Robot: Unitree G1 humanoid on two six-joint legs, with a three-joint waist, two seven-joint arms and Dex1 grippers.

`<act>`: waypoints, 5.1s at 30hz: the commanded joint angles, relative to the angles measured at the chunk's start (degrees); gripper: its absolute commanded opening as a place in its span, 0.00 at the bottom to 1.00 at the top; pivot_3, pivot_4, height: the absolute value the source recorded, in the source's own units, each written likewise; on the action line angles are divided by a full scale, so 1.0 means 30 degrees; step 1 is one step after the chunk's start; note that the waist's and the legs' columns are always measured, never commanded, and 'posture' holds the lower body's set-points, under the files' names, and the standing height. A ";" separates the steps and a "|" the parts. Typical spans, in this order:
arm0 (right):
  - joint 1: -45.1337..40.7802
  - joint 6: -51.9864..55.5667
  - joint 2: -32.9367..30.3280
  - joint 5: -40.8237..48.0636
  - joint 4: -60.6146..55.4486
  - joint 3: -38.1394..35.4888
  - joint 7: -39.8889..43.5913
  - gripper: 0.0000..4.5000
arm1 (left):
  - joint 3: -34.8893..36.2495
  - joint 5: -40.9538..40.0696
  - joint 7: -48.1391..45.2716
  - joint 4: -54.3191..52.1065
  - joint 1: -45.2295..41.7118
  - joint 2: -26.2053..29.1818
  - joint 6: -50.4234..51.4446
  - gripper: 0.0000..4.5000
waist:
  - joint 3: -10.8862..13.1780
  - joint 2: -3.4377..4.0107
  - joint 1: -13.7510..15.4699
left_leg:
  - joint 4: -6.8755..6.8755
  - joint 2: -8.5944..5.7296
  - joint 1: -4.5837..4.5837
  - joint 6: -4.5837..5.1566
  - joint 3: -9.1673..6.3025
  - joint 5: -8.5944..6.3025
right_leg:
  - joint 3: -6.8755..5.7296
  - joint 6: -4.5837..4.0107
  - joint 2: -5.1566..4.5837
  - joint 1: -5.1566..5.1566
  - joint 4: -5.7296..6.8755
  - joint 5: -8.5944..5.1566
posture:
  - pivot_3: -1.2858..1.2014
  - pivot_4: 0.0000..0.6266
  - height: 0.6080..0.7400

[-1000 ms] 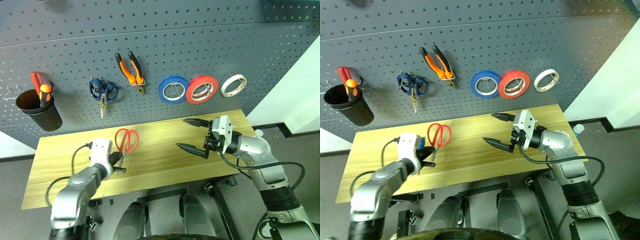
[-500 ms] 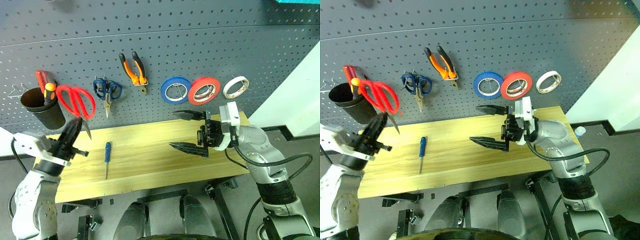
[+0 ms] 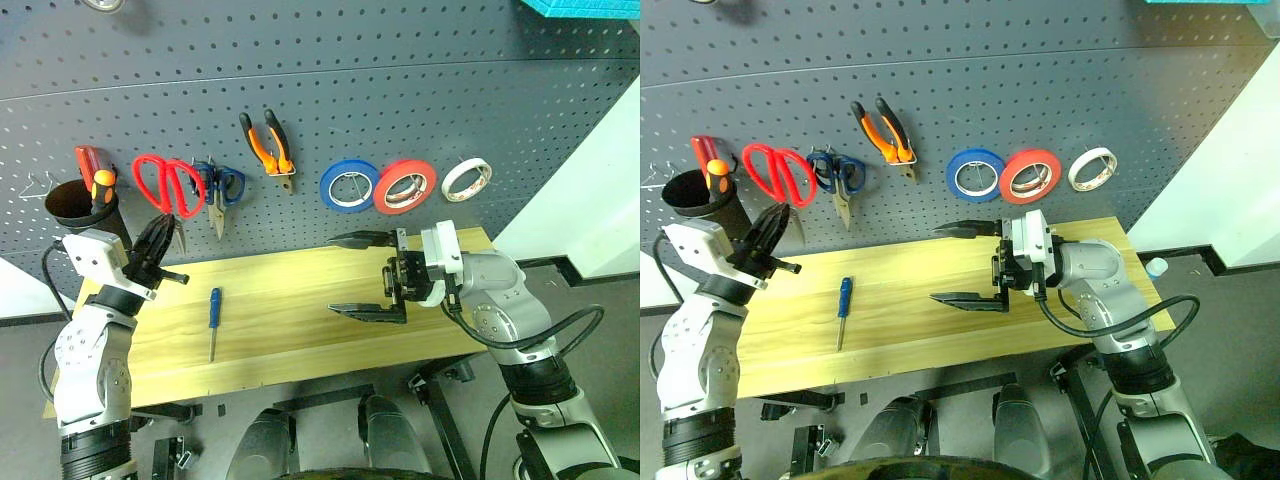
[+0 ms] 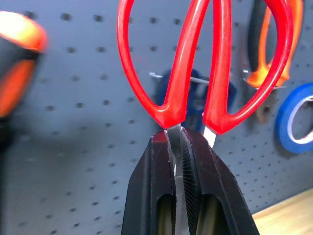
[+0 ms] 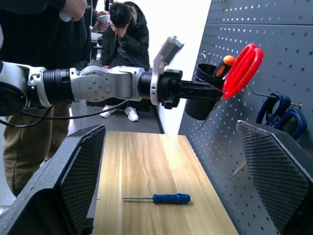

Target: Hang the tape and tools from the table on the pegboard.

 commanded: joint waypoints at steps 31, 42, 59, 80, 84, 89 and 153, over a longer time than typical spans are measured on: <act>-0.0189 -0.1447 0.0028 -0.1006 0.0855 -0.0396 -0.0508 1.00 | -0.0395 0.1026 0.1910 0.1986 -0.0476 0.1230 0.1025 0.34 | -0.0385 0.0018 -0.0010 | -0.0001 0.0001 0.0028 0.0000 -0.0001 0.0000 | 0.0001 0.0000 0.0001 0.0017 0.0013 0.0000 | 0.52 0.11 0.98; -0.0358 -0.1907 -0.0264 -0.1385 0.1307 -0.0644 -0.0758 1.00 | -0.0289 0.0392 0.0166 0.1921 0.2985 0.2697 0.4015 0.74 | -0.0435 0.0039 -0.0195 | -0.0025 0.0005 0.0072 0.0007 0.0027 -0.0004 | 0.0024 0.0000 0.0002 0.0034 0.0018 -0.0002 | 0.52 0.12 0.98; -0.0333 -0.2048 -0.0411 -0.1561 0.1847 -0.0723 -0.0633 1.00 | -0.1884 0.2702 1.0069 0.4674 -0.3401 -0.0620 1.8092 0.99 | -0.0425 0.0052 -0.0150 | -0.0036 0.0003 0.0386 0.0024 -0.0036 -0.0016 | -0.0016 0.0018 0.0011 0.0373 0.0024 -0.0018 | 0.52 0.15 0.98; 0.1673 -0.0179 -0.3374 -0.1642 0.1343 -0.0161 0.1302 1.00 | -0.3091 0.4292 0.8666 1.4891 -0.8924 -0.0349 1.5919 0.99 | -0.0423 0.0047 -0.0070 | -0.0037 -0.0005 0.0277 0.0023 -0.0040 -0.0017 | -0.0018 0.0047 0.0006 0.0315 -0.0032 -0.0036 | 0.51 0.16 0.98; 0.1576 -0.0291 -0.3370 -0.1678 0.1805 -0.0361 0.1433 1.00 | -0.2848 0.4164 0.8529 1.5259 -0.8988 -0.0395 1.5644 0.72 | -0.0423 0.0047 -0.0097 | -0.0037 -0.0004 0.0281 0.0023 -0.0038 -0.0016 | -0.0018 0.0067 0.0006 0.0315 -0.0026 -0.0047 | 0.51 0.16 0.98; 0.1407 -0.0512 -0.3167 -0.1815 0.2024 -0.0420 0.1402 1.00 | -0.2531 0.4063 0.8660 1.5437 -0.8950 -0.0471 1.5686 0.33 | -0.0422 0.0046 -0.0084 | -0.0036 -0.0004 0.0275 0.0022 -0.0039 -0.0016 | -0.0017 0.0059 0.0006 0.0312 -0.0030 -0.0042 | 0.51 0.16 0.98; -0.1795 0.2319 0.1122 0.1936 0.0275 -0.1363 -0.1106 1.00 | 0.4836 -0.2207 -0.3689 0.9300 -0.6109 0.7721 -0.2375 0.75 | -0.0397 0.0069 -0.0101 | -0.0091 0.0019 0.0201 0.0017 -0.0049 -0.0031 | -0.0059 0.0037 0.0007 0.0191 -0.0022 -0.0041 | 0.52 0.11 0.98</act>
